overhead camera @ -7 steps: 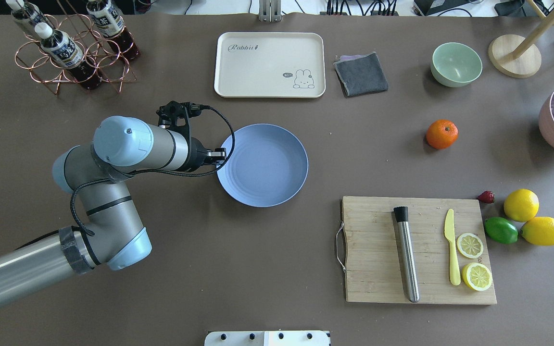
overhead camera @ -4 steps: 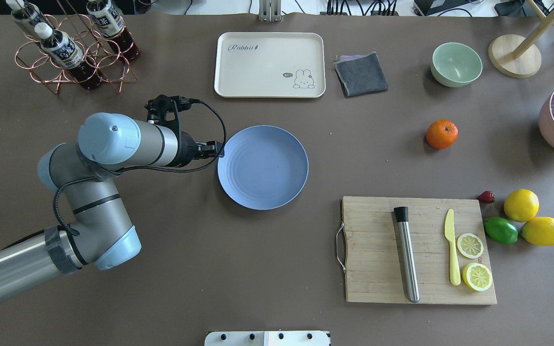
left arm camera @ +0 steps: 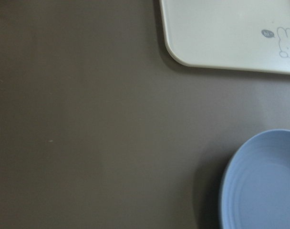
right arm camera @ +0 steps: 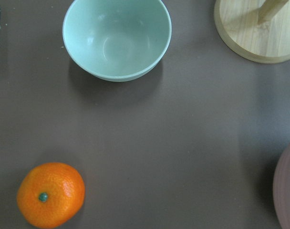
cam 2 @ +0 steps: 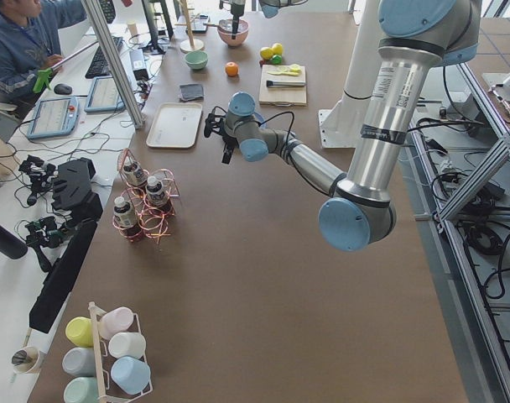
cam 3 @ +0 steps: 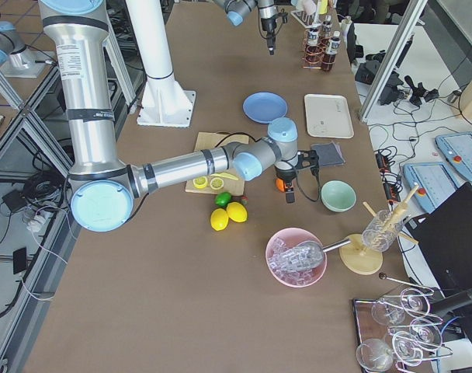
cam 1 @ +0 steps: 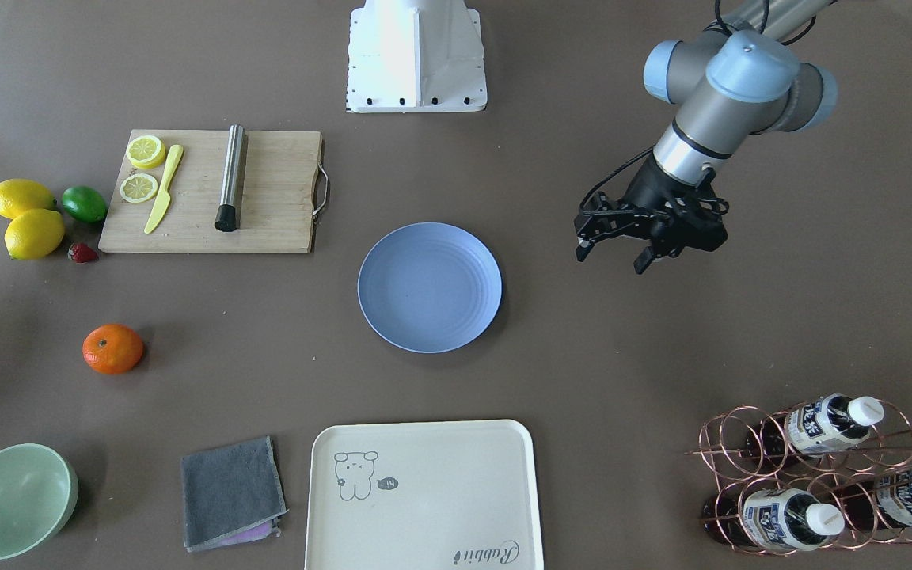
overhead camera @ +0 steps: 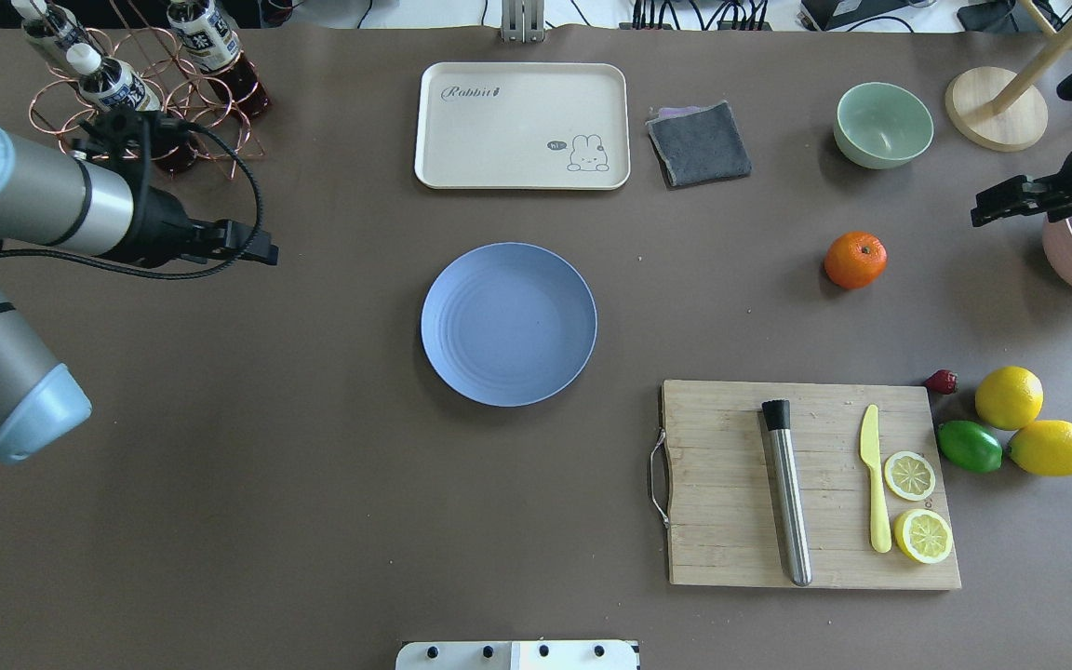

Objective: Pick orange to plate
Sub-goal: 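Release the plate and withdraw the left gripper while the right gripper reaches toward the orange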

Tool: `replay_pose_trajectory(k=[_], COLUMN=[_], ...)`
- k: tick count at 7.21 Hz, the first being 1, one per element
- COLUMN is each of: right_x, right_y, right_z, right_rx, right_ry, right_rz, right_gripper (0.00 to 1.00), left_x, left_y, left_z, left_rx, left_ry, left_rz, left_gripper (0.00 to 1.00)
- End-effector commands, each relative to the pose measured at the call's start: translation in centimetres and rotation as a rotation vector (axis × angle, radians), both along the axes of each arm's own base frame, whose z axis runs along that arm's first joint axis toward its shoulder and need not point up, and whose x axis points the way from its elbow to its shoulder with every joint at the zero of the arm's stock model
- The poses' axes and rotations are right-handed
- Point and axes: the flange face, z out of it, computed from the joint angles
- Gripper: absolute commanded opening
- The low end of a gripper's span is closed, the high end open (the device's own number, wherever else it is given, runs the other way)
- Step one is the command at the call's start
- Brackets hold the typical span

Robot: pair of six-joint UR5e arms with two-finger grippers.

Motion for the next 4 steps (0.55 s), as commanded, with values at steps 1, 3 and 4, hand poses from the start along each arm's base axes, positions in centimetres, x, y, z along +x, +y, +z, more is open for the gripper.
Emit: replay_pose_trajectory(k=[1, 3, 4], right_x=[-6.1, -9.7, -10.1], right_y=[-1.8, -3.7, -4.0], right_z=[-3.0, -4.1, -4.2], right_rx=[-0.001, -0.013, -0.016], right_ry=[0.046, 0.040, 0.039], right_rz=[-0.038, -0.060, -0.063], right_gripper=[0.99, 0.99, 0.99], left_x=[-12.7, -20.3, -22.6], left_y=[-0.9, 0.9, 3.3], left_z=[7.1, 14.0, 19.6], left_rx=[0.115, 0.116, -0.012], left_ry=[-0.066, -0.104, -0.131], left_rz=[0.092, 0.121, 0.099], left_gripper=[1.00, 1.00, 1.00])
